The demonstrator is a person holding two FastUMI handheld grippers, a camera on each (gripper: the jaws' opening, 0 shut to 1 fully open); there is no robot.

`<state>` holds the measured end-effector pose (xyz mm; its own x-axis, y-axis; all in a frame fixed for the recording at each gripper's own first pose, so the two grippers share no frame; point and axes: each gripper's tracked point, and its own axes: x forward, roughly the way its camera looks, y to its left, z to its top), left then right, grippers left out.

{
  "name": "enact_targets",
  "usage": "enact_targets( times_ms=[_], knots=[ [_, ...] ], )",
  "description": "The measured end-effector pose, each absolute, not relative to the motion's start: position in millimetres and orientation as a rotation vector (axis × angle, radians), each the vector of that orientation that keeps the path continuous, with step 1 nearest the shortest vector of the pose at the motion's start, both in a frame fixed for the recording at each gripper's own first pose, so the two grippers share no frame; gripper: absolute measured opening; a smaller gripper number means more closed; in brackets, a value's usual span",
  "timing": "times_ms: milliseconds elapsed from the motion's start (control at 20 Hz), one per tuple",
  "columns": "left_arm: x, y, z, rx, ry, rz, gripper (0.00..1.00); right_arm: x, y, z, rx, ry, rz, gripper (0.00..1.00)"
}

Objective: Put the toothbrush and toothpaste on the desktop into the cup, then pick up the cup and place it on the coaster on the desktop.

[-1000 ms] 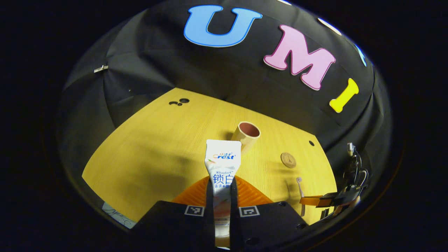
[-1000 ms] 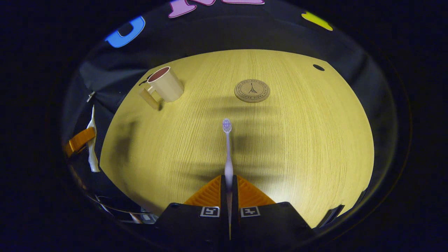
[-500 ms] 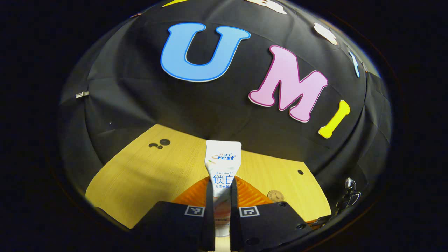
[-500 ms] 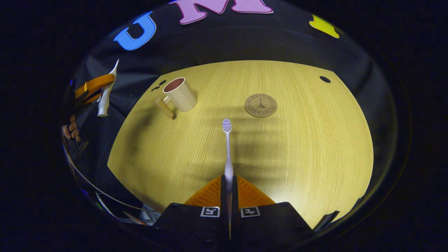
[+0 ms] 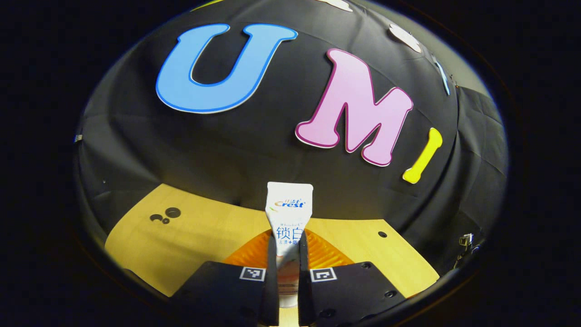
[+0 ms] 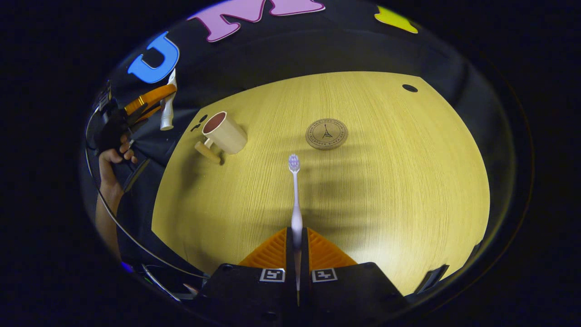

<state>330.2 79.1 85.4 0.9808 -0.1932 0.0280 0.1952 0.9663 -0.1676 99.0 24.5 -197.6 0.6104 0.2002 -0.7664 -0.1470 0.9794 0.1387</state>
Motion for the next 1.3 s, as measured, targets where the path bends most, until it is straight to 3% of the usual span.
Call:
enact_targets(
  times_ms=[350,700,1050,1200,1300],
  knots=[
    [378.5,68.8,65.0,-0.227,-0.041,-0.296,0.22,99.4,13.6,-210.7,0.057,0.928,0.180,0.07],
    [400.2,66.5,30.2,-0.154,0.018,-0.291,0.22,99.5,17.4,-220.1,0.065,0.948,0.186,0.07],
    [389.8,67.9,0.1,-0.053,0.106,-0.265,0.33,100.9,20.7,-217.7,0.070,0.931,0.198,0.07],
    [364.8,75.3,16.5,-0.043,0.074,-0.223,0.84,107.4,24.0,-203.2,0.072,0.887,0.208,0.07],
    [336.2,86.1,19.3,-0.051,0.065,-0.181,0.98,116.4,31.5,-192.3,0.059,0.848,0.228,0.07]
  ],
)
